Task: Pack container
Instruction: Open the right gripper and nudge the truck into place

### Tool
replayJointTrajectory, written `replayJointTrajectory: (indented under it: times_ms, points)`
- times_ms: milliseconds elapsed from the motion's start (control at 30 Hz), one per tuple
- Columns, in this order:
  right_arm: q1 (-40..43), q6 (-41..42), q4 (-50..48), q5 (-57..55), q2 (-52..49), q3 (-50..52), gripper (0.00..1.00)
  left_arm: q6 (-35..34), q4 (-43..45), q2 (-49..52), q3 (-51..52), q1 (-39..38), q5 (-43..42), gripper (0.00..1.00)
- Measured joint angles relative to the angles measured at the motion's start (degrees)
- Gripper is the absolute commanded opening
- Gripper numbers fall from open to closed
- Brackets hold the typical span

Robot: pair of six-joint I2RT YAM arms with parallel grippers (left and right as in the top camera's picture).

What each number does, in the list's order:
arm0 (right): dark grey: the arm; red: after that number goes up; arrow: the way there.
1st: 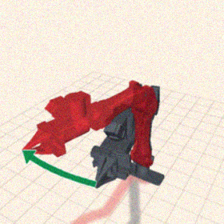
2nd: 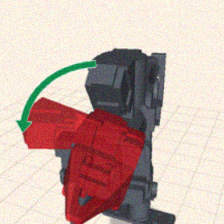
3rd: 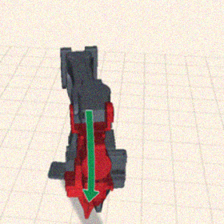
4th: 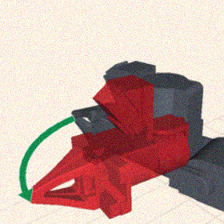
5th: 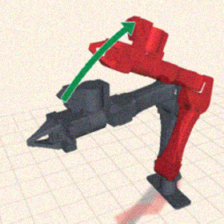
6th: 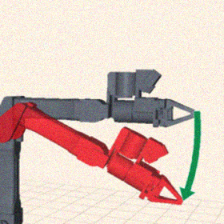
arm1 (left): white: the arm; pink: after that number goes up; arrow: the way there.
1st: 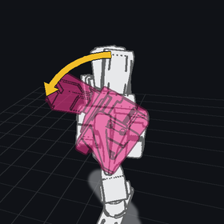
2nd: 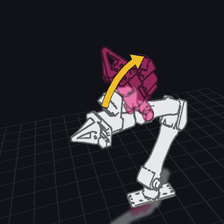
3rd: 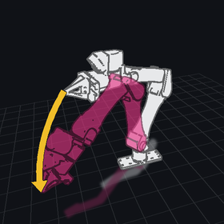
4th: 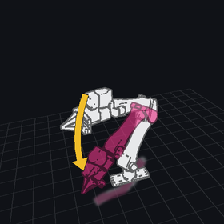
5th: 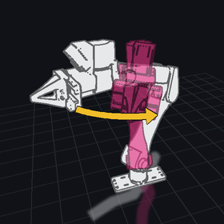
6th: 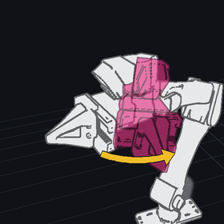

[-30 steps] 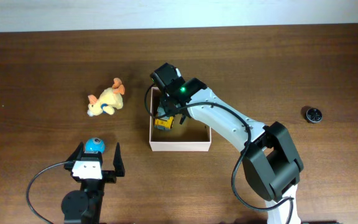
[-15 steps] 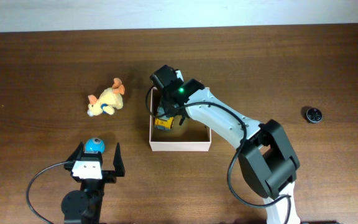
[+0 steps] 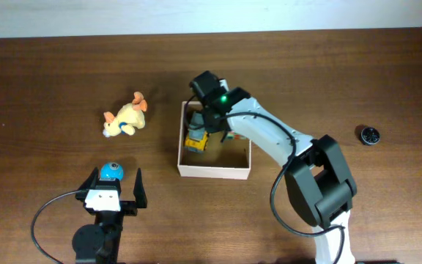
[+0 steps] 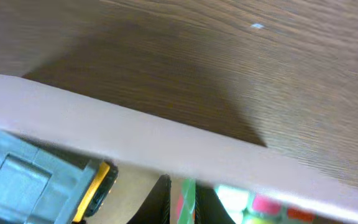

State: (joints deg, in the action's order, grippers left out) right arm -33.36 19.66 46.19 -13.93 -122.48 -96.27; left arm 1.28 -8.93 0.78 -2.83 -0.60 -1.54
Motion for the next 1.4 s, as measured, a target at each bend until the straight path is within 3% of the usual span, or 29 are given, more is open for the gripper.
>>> replayJointTrajectory:
  times_ms: [733, 1400]
  points:
    - [2.03, -0.9, 0.5, 4.37, -0.07, -0.02, 0.1, 0.0, 0.0, 0.0, 0.0, 0.0, 0.0, 0.99]
    - [-0.92, -2.32, -4.26, 6.75, -0.07, 0.0, 0.1, 0.0, 0.0, 0.0, 0.0, 0.0, 0.0, 0.99]
